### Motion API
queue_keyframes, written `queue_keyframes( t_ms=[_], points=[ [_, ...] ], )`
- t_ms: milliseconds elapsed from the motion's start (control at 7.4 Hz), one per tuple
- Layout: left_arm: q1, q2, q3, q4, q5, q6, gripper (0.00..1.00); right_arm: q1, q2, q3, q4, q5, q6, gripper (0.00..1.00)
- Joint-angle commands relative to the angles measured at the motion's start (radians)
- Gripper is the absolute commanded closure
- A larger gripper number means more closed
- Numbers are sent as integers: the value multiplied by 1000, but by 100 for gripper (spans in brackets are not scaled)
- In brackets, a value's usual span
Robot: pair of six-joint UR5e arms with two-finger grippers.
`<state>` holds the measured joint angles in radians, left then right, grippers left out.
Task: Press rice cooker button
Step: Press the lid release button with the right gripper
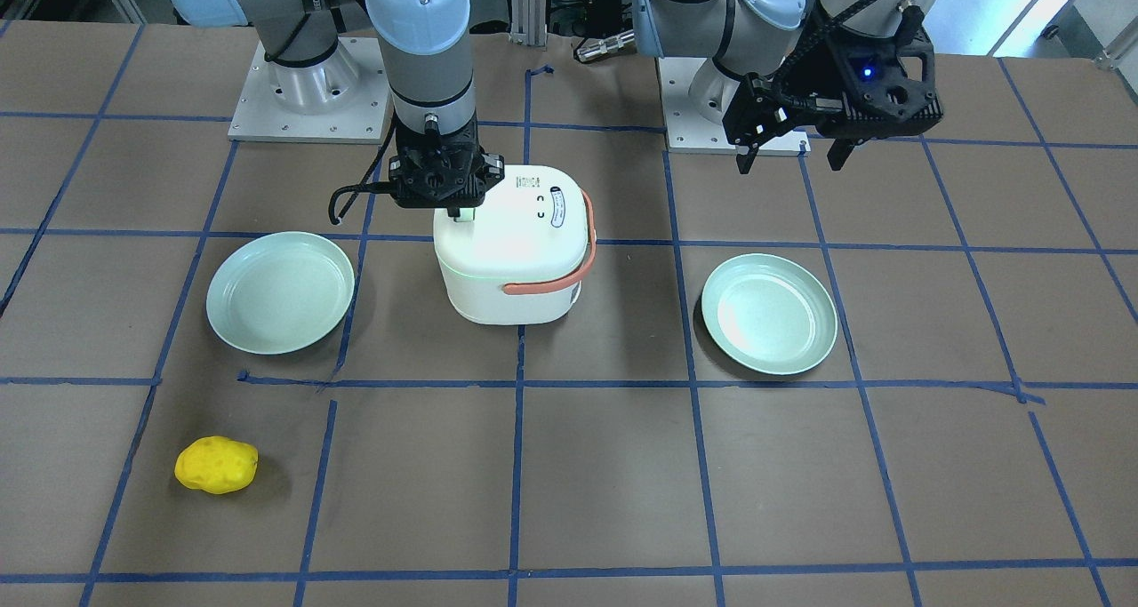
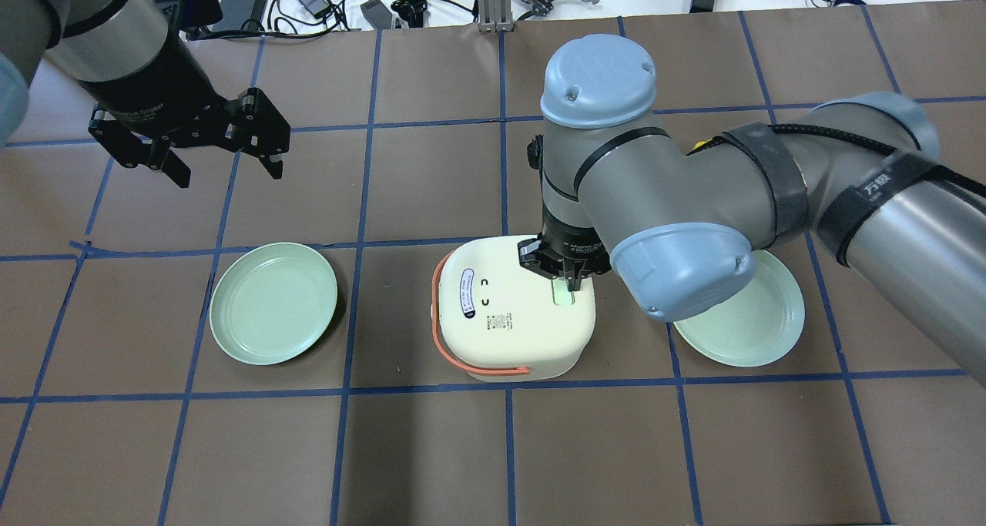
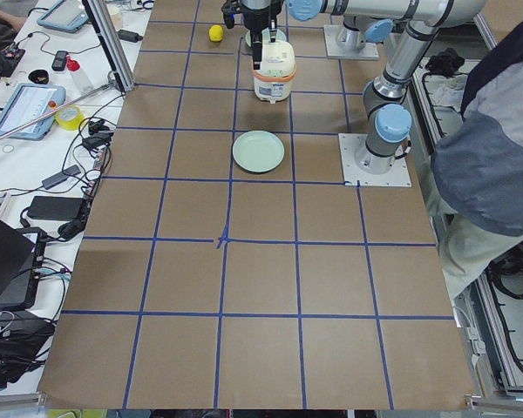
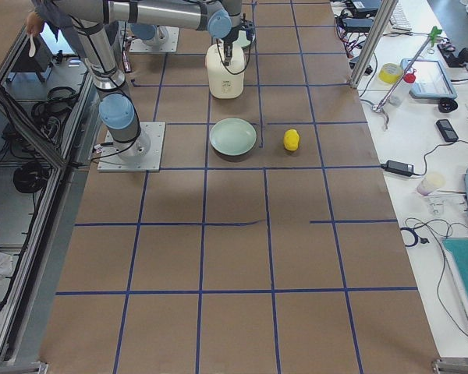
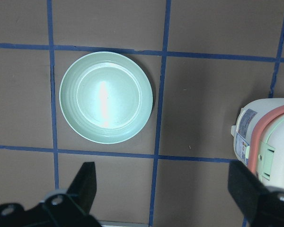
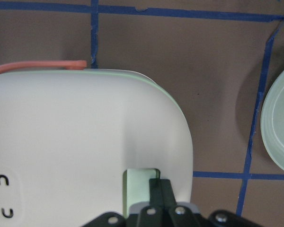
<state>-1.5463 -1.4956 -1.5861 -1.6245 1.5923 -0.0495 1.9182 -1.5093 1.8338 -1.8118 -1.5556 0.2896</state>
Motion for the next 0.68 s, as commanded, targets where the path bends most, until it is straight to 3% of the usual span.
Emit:
queue_keyframes(
  t_ms=[0,541],
  points=[
    [0,0,0,0,0,0,0,1,-3,-16,-1,-18,-7,1],
    [0,0,0,0,0,0,0,-59,-2,-183,78,-85,-97,0]
  ],
)
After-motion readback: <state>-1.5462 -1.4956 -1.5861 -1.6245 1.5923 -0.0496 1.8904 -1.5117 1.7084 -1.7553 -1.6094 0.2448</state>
